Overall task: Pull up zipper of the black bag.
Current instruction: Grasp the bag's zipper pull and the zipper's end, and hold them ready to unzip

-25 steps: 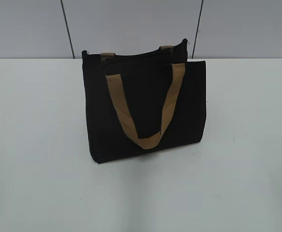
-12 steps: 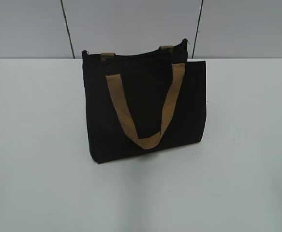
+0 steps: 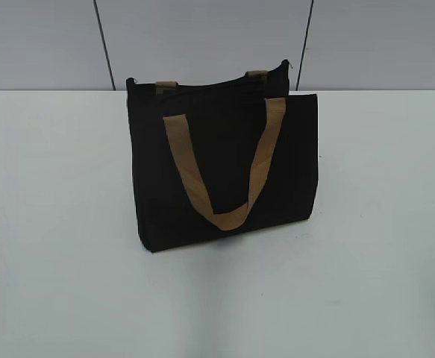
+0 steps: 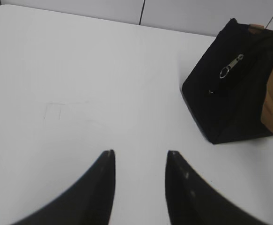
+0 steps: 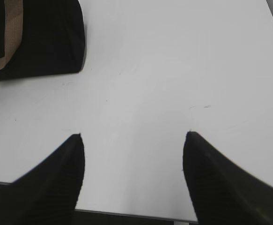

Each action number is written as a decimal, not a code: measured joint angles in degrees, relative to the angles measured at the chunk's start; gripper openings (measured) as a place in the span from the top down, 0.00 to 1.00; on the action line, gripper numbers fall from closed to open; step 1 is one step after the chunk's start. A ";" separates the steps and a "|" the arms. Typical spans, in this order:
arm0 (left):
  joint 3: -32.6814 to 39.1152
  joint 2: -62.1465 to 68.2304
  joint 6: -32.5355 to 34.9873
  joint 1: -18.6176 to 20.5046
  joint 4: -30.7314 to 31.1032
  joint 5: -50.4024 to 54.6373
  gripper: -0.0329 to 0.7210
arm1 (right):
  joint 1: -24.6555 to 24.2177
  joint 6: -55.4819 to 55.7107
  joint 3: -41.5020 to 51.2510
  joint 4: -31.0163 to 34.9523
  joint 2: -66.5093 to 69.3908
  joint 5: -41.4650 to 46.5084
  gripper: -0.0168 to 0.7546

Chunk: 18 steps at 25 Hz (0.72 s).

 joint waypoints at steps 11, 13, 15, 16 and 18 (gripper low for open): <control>0.00 0.00 0.00 0.00 -0.47 0.00 0.59 | 0.00 -0.01 0.00 0.00 0.00 0.00 0.32; 0.00 0.00 0.00 0.00 -0.74 0.00 0.59 | 0.00 -0.01 0.00 0.00 0.00 0.00 0.32; 0.00 0.00 0.00 0.00 -0.74 0.00 0.59 | 0.00 -0.01 0.00 0.00 0.00 0.00 0.32; 0.00 0.00 0.00 0.00 -0.74 0.00 0.58 | 0.00 -0.01 0.00 0.00 0.00 0.00 0.32; 0.00 0.00 0.00 0.00 -0.79 -0.05 0.55 | 0.00 -0.01 0.00 0.00 0.00 -0.07 0.32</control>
